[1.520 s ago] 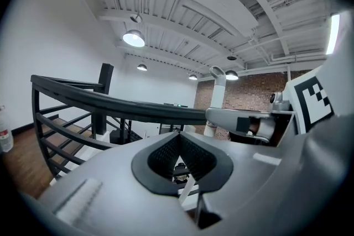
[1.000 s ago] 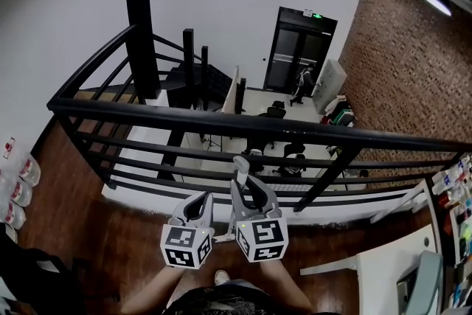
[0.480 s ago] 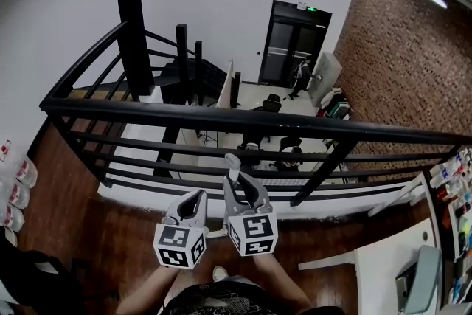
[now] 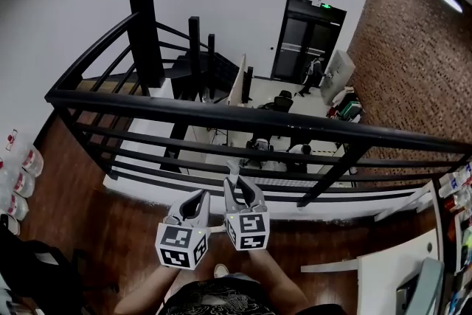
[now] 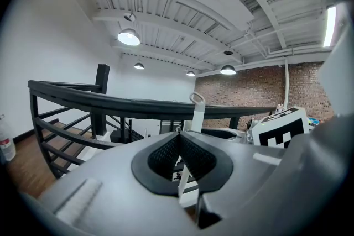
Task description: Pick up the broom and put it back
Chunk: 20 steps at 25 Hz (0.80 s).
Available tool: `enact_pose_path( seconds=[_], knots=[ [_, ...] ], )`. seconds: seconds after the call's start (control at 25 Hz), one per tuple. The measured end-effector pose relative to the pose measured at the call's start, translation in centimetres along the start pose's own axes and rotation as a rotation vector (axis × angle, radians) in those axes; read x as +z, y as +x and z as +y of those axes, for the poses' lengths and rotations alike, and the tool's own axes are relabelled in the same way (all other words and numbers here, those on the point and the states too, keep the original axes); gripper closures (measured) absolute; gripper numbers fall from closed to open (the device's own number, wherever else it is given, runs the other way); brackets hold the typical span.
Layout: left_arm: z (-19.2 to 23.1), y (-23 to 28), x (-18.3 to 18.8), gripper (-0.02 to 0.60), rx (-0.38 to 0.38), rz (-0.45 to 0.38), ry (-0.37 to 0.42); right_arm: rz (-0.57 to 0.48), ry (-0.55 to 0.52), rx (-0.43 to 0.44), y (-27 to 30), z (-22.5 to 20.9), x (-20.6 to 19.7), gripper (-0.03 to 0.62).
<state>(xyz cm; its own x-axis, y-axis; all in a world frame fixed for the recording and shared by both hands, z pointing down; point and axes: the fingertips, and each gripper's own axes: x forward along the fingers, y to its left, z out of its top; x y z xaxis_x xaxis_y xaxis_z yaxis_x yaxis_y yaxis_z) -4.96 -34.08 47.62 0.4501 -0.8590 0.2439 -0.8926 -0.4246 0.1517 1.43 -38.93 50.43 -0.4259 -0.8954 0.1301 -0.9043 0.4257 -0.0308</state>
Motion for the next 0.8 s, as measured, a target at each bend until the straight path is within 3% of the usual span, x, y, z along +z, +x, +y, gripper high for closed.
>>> enact_pose_path(
  seconds=[0.36, 0.8],
  knots=[
    [1.1, 0.5, -0.8, 0.577, 0.052, 0.021, -0.001, 0.066, 0.006, 0.033, 3.3, -0.3, -4.1, 0.506],
    [1.9, 1.6, -2.2, 0.578, 0.069, 0.071, -0.022, 0.165, 0.024, 0.016, 6.4, -1.5, -8.3, 0.505]
  ],
)
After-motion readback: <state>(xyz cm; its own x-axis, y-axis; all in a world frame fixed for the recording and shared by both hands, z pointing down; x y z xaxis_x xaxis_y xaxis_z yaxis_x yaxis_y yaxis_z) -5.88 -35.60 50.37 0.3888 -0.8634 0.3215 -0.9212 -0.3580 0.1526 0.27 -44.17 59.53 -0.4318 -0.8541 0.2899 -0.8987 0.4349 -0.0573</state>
